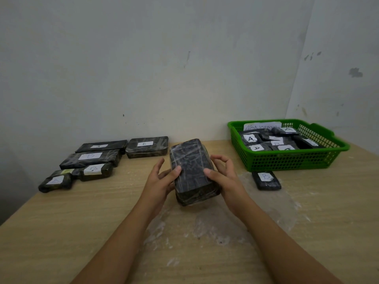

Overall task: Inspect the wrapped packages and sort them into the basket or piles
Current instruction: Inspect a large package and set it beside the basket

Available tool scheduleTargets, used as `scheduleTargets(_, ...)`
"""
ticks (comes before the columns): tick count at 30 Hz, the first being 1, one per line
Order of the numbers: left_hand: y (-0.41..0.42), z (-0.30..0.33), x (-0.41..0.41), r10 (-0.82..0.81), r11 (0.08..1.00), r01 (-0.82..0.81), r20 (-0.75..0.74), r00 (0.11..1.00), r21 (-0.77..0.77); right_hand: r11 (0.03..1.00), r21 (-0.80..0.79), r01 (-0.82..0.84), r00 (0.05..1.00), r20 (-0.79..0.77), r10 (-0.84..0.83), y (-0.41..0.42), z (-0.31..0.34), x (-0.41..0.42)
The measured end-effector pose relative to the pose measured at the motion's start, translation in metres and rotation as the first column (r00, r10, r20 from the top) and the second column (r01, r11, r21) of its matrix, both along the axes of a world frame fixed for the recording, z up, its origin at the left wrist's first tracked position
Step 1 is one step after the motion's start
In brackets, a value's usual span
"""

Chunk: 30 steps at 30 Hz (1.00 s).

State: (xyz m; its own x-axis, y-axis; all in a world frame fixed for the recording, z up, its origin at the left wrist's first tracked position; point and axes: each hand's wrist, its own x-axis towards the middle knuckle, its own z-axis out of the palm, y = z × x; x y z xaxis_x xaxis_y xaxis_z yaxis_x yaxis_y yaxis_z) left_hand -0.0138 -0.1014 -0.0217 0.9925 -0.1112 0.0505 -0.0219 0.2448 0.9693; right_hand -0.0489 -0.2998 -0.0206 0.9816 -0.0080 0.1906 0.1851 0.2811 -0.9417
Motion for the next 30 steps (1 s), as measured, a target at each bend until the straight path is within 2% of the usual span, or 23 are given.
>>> scheduleTargets(4, 0.003, -0.002, 0.001, -0.088, 0.995, 0.085, 0.069, 0.994, 0.053, 0.995, -0.052, 0.083, 0.996, -0.037, -0.085, -0.002, 0.01, -0.001)
scheduleTargets(8, 0.005, 0.001, -0.003, -0.138, 0.982, 0.111, 0.178, 0.974, 0.154, 0.983, -0.156, 0.099, 0.995, 0.033, -0.095, -0.012, 0.017, -0.003)
scheduleTargets(10, 0.003, 0.004, -0.006, -0.143, 0.977, 0.105, 0.205, 0.968, 0.187, 0.984, -0.158, 0.085, 0.994, 0.076, -0.074, -0.017, 0.021, -0.005)
scheduleTargets(15, -0.001, 0.01, -0.01, -0.084, 0.98, 0.061, 0.115, 0.99, 0.191, 0.978, -0.199, 0.065, 0.99, 0.139, -0.037, -0.022, 0.018, -0.005)
scheduleTargets(20, -0.002, 0.011, -0.012, -0.169, 0.942, 0.16, 0.007, 0.986, 0.294, 0.93, -0.355, 0.094, 0.974, 0.227, -0.012, -0.021, 0.011, -0.003)
scheduleTargets(22, -0.005, 0.013, -0.015, -0.153, 0.956, 0.151, -0.013, 0.988, 0.25, 0.891, -0.432, 0.137, 0.963, 0.27, -0.017, -0.018, 0.009, -0.002)
scheduleTargets(25, -0.008, 0.016, -0.016, -0.084, 0.991, 0.082, 0.012, 0.996, 0.102, 0.839, -0.51, 0.188, 0.952, 0.306, -0.027, -0.013, 0.01, -0.006)
scheduleTargets(27, -0.008, 0.017, -0.018, -0.051, 0.996, 0.047, 0.058, 0.997, 0.071, 0.862, -0.486, 0.143, 0.96, 0.279, -0.002, -0.009, 0.013, -0.01)
scheduleTargets(30, -0.01, 0.015, -0.025, -0.097, 0.981, 0.068, 0.153, 0.983, 0.183, 0.926, -0.374, 0.047, 0.98, 0.199, 0.031, 0.0, 0.015, -0.015)
